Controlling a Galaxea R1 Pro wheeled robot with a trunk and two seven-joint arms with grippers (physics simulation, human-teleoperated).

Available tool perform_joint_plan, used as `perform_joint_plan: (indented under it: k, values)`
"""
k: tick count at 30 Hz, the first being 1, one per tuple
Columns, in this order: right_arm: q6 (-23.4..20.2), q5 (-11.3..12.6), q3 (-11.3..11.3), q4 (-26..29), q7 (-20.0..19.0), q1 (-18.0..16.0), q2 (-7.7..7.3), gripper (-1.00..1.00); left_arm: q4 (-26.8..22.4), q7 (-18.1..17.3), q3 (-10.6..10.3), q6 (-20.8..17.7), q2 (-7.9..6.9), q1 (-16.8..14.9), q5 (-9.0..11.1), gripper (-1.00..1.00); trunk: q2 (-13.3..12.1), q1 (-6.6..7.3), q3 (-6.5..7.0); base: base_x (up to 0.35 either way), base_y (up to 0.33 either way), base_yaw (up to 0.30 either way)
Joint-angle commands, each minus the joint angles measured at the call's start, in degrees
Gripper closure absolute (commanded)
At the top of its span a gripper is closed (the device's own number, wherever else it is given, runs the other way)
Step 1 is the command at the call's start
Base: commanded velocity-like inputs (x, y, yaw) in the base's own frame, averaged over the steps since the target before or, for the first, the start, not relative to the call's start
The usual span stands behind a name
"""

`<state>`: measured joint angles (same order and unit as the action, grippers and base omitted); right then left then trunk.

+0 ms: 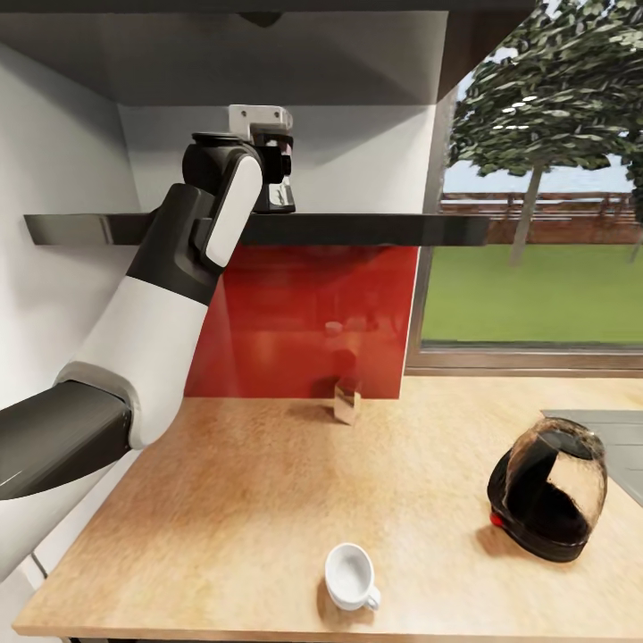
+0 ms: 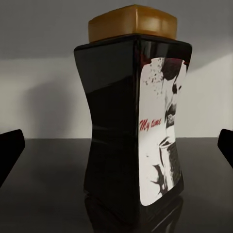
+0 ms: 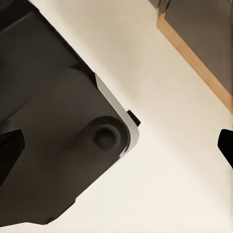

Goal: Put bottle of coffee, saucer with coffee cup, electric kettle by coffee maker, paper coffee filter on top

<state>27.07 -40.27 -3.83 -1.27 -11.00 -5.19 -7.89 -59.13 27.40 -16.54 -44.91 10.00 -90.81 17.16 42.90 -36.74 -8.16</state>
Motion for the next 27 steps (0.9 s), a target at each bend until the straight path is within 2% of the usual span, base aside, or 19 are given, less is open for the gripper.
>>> perform_joint_plan:
  k: [1, 11, 27]
  values:
    - [0.3, 0.5, -0.4, -0.1, -0.2, -0.1, -0.02, -1.0, 0.0, 0.5, -0.1, -0.1, 0.0, -0.1, 0.6, -1.0, 0.1, -0.03, -0.1, 0.081, 0.0, 0.0]
    - [0.3, 0.5, -0.4, -0.1, -0.2, -0.1, -0.02, -1.0, 0.0, 0.5, -0.1, -0.1, 0.0, -0.1, 0.6, -1.0, 0.1, -0.03, -0.1, 0.034, 0.0, 0.0]
    - [0.3, 0.5, -0.4, -0.1, -0.2, -0.1, -0.02, -1.0, 0.0, 0.5, 0.0, -0.1, 0.0, -0.1, 0.6, -1.0, 0.1, -0.03, -0.1, 0.111, 0.0, 0.0]
